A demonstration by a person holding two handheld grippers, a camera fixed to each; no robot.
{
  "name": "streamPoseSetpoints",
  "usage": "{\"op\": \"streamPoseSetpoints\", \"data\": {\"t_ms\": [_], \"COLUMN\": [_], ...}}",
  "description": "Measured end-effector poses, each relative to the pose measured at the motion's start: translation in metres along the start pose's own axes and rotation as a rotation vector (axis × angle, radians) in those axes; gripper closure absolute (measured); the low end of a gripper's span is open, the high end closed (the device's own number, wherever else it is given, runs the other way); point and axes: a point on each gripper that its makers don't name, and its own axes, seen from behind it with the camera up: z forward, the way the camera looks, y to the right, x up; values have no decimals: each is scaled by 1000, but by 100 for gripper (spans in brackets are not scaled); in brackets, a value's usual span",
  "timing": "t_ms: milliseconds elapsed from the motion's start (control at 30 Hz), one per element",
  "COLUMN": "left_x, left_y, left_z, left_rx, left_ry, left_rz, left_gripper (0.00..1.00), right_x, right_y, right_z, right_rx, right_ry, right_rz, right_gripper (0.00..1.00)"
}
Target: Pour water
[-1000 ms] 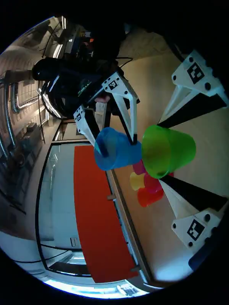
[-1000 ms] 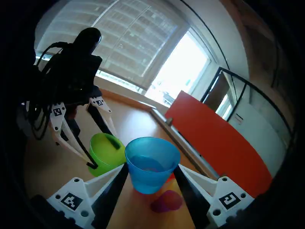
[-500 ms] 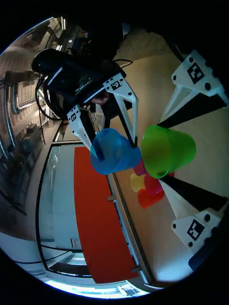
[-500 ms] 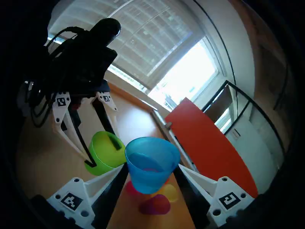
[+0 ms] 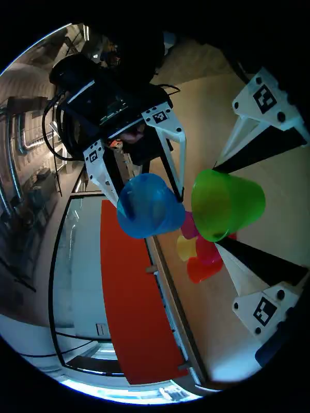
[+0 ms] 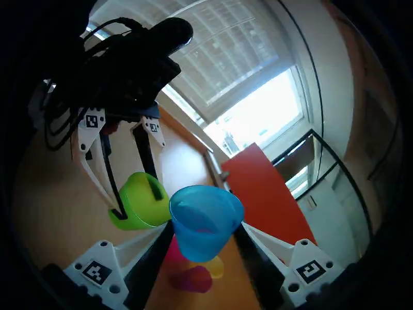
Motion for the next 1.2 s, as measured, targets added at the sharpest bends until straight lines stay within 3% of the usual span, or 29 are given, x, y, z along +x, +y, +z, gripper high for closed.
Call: {"op": "streamPoseSetpoints", "data": {"t_ms": [1200], "left_x": [7], "left_y": [-3], "left_z": [7], "left_rx": [-3], "left_ry": [13], "left_rz": [10], "left_gripper": [13], "right_x": [3], "right_y": [10], "right_z": [4], "right_rx": [-17], "right_ry": [-21], "right_rz": [-233], "right_gripper": [13]}}
